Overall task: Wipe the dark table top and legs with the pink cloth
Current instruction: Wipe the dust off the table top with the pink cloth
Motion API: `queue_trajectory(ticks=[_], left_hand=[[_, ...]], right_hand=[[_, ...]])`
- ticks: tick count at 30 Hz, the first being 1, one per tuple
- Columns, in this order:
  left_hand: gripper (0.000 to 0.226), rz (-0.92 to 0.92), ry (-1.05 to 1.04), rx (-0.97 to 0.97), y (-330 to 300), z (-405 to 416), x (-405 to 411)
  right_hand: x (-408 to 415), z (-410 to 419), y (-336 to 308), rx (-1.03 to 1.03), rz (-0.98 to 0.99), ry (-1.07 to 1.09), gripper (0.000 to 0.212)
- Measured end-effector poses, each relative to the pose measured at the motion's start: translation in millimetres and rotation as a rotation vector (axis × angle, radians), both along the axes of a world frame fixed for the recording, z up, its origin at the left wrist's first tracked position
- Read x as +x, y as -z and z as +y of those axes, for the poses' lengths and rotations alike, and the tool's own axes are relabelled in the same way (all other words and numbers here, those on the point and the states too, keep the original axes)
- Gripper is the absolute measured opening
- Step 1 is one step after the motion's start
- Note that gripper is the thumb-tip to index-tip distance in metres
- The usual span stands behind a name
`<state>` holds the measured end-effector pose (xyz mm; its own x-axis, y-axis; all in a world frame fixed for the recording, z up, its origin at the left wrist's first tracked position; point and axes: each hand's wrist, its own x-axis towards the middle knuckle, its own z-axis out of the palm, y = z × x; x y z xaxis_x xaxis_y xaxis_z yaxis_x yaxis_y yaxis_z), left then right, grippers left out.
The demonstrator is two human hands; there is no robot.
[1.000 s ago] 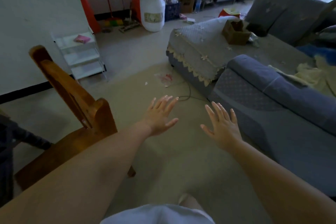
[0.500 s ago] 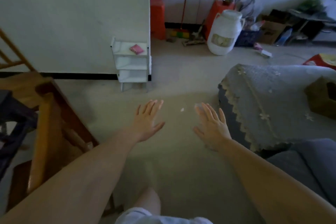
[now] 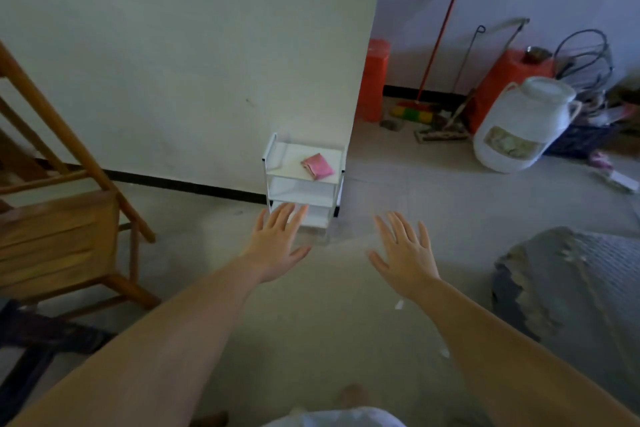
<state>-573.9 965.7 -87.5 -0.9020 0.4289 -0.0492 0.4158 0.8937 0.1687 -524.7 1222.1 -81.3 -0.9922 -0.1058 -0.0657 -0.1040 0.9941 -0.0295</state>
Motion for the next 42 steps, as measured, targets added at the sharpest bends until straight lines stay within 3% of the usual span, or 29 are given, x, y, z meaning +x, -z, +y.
queue_trajectory(ticks=[8,13,20,23,27,31,35,38,42], left_hand=[[0.088,-0.05,-0.163,-0.009,29,-10,-163],[0.087,-0.129,-0.213,-0.009,59,-7,-246],[0.086,-0.279,-0.169,-0.049,153,-2,-354],[0.083,-0.299,-0.154,-0.058,208,-1,-392],[0.069,-0.337,-0.085,-0.116,272,-4,-416],[0.069,-0.229,-0.001,-0.134,309,-9,-412],[0.077,-0.194,0.031,-0.14,314,-11,-410],[0.084,-0.3,0.017,-0.179,297,-7,-415],[0.07,-0.505,-0.056,-0.134,257,-4,-416]], right_hand=[[-206,0,26,-0.016,-0.046,-0.17,0.088],[-322,-11,55,-0.027,-0.124,-0.29,0.085],[-430,-44,149,-0.165,-0.227,-0.237,0.069],[-461,-62,206,-0.247,-0.188,-0.192,0.06],[-477,-73,281,-0.21,-0.306,-0.084,0.063],[-470,-73,315,-0.177,-0.162,-0.065,0.06],[-474,-70,324,-0.295,-0.083,-0.052,0.051],[-487,-66,319,-0.447,-0.154,-0.043,0.056],[-504,-65,288,-0.626,-0.212,0.048,0.063]])
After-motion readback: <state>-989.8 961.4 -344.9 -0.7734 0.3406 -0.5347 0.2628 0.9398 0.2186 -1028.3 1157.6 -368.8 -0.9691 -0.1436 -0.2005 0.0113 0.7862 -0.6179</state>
